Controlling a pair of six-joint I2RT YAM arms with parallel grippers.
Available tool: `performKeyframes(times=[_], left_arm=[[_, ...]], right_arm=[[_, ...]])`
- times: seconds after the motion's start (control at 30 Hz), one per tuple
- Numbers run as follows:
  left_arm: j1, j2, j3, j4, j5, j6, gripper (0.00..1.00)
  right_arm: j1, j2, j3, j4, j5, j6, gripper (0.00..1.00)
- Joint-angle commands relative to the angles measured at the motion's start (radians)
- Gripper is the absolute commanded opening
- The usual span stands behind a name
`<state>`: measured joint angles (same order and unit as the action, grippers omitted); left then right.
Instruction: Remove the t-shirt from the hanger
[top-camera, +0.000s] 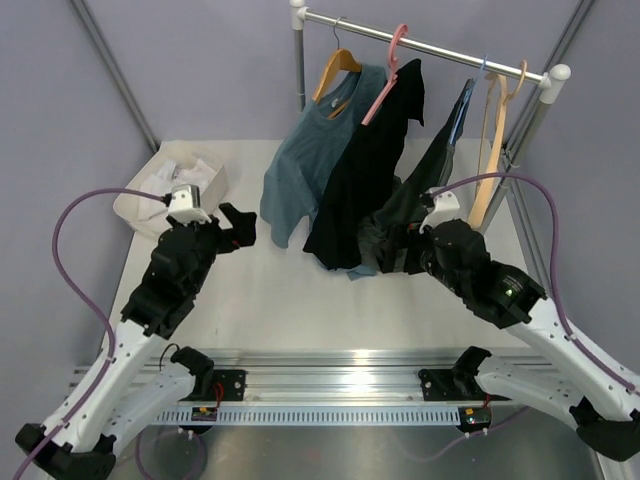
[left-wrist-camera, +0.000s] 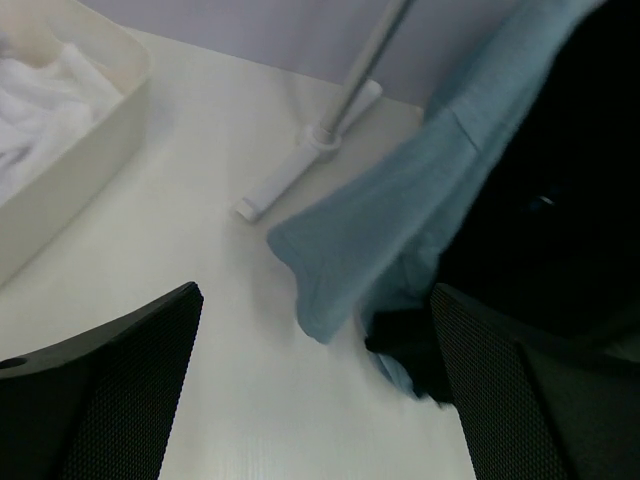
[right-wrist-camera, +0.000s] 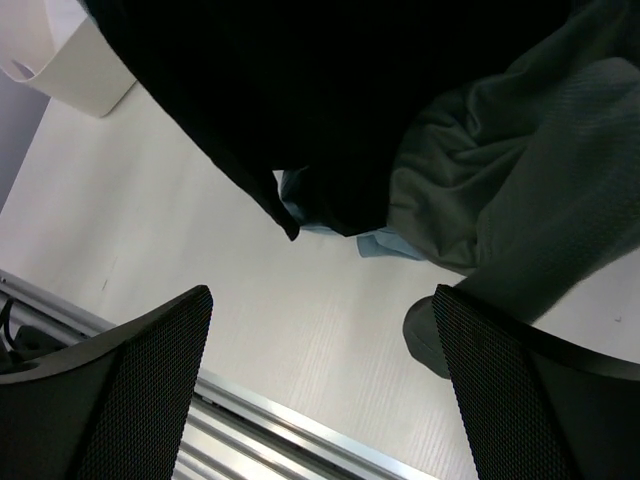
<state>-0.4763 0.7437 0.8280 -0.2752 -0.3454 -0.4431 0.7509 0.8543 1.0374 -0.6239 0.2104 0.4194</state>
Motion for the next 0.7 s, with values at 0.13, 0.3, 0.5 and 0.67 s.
performKeyframes(times=[0.13, 0.3, 0.5, 0.67], left_arm=[[-0.12, -0.245, -0.17, 0.08, 0.448, -0.023, 0.99], [-0.258, -0.277, -0.205, 0.009, 0.452, 0.018, 0.99], [-0.452, -0.196, -0.227, -0.027, 0.197, 0.035, 0.99], [-0.505, -0.211, -0.243, 0.031, 0.209, 0.063, 0.99]], right_arm=[[0.332, 0.078, 0.004, 0.082, 0.385, 0.028, 0.99], [0.36, 0.008, -0.1, 0.219, 0.327, 0.073, 0.99], [0.36, 0.031, -0.071, 0.185, 0.346, 0.088, 0.99], [0.358, 0.055, -0.103, 0.228, 0.334, 0.088, 1.0]])
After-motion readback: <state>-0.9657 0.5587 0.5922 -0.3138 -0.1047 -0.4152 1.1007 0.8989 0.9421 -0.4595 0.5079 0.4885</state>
